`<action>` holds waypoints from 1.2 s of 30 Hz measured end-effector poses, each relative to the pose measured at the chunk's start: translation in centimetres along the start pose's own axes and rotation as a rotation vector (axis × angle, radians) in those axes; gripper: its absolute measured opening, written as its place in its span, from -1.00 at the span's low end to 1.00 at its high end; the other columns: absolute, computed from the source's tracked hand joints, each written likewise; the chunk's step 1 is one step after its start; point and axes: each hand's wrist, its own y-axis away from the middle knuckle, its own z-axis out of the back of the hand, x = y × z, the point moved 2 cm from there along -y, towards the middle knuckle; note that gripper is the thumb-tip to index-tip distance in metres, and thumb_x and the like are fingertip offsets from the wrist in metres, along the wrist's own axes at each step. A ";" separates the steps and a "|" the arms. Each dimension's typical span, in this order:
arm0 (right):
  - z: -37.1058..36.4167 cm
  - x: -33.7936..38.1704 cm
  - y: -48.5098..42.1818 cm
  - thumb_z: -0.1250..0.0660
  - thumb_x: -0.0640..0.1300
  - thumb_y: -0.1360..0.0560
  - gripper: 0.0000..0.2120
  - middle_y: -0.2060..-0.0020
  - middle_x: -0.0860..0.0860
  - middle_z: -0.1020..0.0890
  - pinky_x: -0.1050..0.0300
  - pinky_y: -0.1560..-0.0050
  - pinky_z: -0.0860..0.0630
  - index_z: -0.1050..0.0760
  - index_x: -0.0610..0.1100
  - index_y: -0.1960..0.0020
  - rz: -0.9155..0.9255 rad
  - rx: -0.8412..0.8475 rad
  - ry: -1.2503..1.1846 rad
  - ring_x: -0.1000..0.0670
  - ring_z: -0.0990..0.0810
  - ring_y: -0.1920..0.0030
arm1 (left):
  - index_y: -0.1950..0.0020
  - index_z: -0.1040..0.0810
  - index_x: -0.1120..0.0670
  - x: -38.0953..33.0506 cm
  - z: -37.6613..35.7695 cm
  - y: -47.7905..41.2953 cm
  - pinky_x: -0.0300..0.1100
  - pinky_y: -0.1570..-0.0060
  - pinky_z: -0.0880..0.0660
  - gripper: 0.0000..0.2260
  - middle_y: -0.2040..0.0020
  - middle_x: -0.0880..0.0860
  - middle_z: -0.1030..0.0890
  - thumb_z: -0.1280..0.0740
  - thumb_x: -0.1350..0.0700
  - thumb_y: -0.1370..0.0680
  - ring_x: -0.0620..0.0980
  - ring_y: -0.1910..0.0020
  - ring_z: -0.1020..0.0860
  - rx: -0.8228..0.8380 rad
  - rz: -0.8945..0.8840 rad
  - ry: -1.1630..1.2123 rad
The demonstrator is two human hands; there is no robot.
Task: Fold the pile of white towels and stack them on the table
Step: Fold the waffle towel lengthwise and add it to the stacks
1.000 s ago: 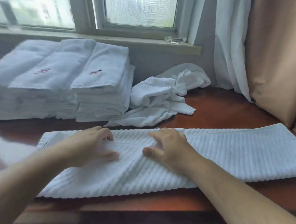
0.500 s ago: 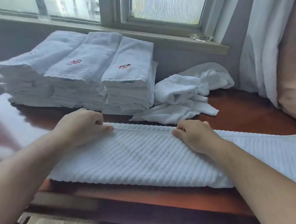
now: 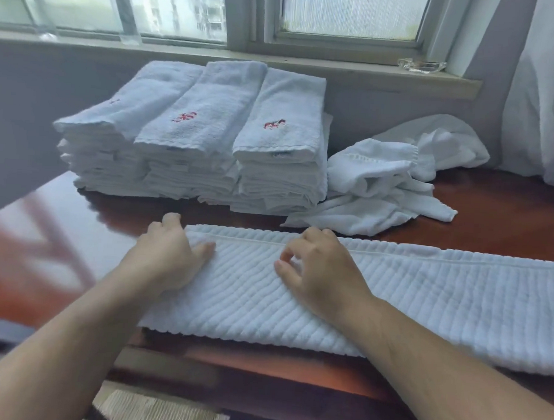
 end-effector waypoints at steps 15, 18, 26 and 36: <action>-0.5 -0.3 0.1 -0.32 0.09 -0.55 -0.89 0.11 0.21 -0.48 0.25 -0.10 -0.36 -0.59 0.11 0.05 -0.046 0.020 -0.083 0.15 -0.40 -0.02 | 0.10 -0.36 0.02 0.0 1.6 0.0 -0.21 0.36 -0.27 -0.74 0.14 -0.04 -0.48 -0.31 -0.11 -0.62 -0.14 0.22 -0.43 0.028 -0.113 -0.001; -0.5 -0.4 0.1 -0.32 0.08 -0.55 -0.90 0.12 0.22 -0.50 0.28 -0.05 -0.35 -0.59 0.12 0.06 -0.060 0.023 -0.106 0.16 -0.41 -0.01 | -0.07 -0.42 0.01 0.6 1.7 0.0 -0.17 0.40 -0.35 -0.72 0.11 -0.01 -0.54 -0.45 -0.08 -0.54 -0.09 0.24 -0.51 0.008 -0.082 0.303; -0.3 -0.5 0.0 -0.30 0.04 -0.57 -0.85 0.11 0.22 -0.57 0.26 -0.04 -0.38 -0.63 0.08 0.09 -0.068 0.029 -0.145 0.17 -0.45 -0.03 | 0.01 -0.72 0.18 3.1 1.1 1.1 0.04 0.24 -0.68 -0.80 0.04 0.19 -0.73 -0.46 0.05 -0.52 0.15 0.15 -0.73 0.324 0.126 0.810; 4.3 1.5 -0.8 -0.20 0.27 -0.61 -0.45 0.15 0.04 -0.75 -0.06 -0.11 -0.64 -0.69 -0.19 0.03 -0.391 0.300 -0.656 0.07 -0.71 0.12 | -0.02 -0.72 0.28 -1.6 4.9 3.5 0.00 0.12 -0.66 -0.76 -0.09 0.28 -0.69 -0.44 0.13 -0.47 0.19 0.01 -0.71 0.512 -0.046 1.170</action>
